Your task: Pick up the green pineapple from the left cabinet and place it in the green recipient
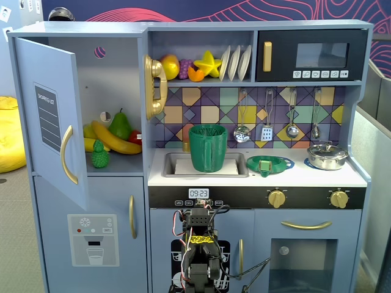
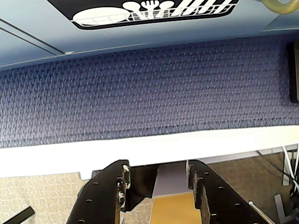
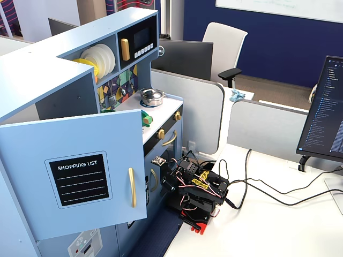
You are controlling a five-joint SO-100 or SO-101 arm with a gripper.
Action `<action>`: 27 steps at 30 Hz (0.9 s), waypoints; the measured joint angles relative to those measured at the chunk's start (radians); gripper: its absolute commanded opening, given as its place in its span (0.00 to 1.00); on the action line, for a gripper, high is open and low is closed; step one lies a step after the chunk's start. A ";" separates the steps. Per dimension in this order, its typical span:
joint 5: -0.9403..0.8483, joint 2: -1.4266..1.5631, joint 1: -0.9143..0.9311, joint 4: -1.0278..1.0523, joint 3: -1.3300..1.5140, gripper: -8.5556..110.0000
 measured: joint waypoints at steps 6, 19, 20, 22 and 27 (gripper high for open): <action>0.000 0.000 0.000 0.000 0.000 0.07; -0.066 -0.034 -0.236 -0.097 -0.023 0.09; -0.081 -0.060 -0.285 -0.184 -0.035 0.11; -0.091 -0.109 -0.394 -0.410 -0.080 0.11; -0.224 -0.238 -0.687 -0.785 -0.302 0.11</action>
